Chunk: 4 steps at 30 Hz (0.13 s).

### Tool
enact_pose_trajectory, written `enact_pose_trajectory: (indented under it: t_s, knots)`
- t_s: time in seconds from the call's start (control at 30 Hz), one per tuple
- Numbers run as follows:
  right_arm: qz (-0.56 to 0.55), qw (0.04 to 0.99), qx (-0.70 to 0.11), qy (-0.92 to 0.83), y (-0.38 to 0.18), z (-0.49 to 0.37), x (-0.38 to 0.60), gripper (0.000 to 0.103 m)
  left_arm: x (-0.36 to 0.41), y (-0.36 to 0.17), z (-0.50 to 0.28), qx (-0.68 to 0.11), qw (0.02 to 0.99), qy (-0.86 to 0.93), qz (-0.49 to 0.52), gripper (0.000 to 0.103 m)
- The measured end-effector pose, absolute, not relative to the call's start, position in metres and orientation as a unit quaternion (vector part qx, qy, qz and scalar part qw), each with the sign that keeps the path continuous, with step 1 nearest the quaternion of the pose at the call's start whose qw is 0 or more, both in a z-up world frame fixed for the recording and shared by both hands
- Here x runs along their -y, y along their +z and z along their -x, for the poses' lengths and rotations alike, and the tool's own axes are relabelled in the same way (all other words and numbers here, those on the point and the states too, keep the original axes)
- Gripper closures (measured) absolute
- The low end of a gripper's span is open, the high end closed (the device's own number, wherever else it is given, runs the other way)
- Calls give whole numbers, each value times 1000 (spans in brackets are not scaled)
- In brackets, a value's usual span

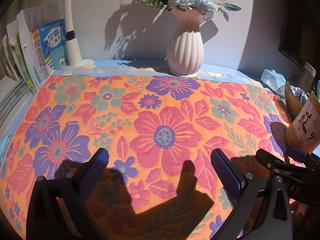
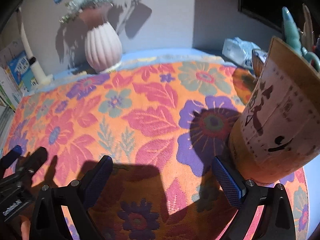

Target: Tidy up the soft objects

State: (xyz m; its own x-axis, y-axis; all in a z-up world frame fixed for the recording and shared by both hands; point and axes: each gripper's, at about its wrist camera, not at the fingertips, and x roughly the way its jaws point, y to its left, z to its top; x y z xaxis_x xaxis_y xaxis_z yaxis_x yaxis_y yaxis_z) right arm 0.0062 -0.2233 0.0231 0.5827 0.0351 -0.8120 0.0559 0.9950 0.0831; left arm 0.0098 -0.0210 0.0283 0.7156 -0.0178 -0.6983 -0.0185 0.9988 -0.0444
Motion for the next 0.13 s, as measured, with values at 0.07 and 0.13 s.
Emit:
enact_pose_trajectory:
  t_s: [0.07, 0.13]
  knots:
    - [-52, 883, -467, -9, 20, -9, 224, 3, 19, 29, -7, -369, 929, 8, 26, 1]
    - [-36, 873, -486, -12, 15, -13, 220, 0, 18, 28, -9, -375, 927, 6, 30, 1]
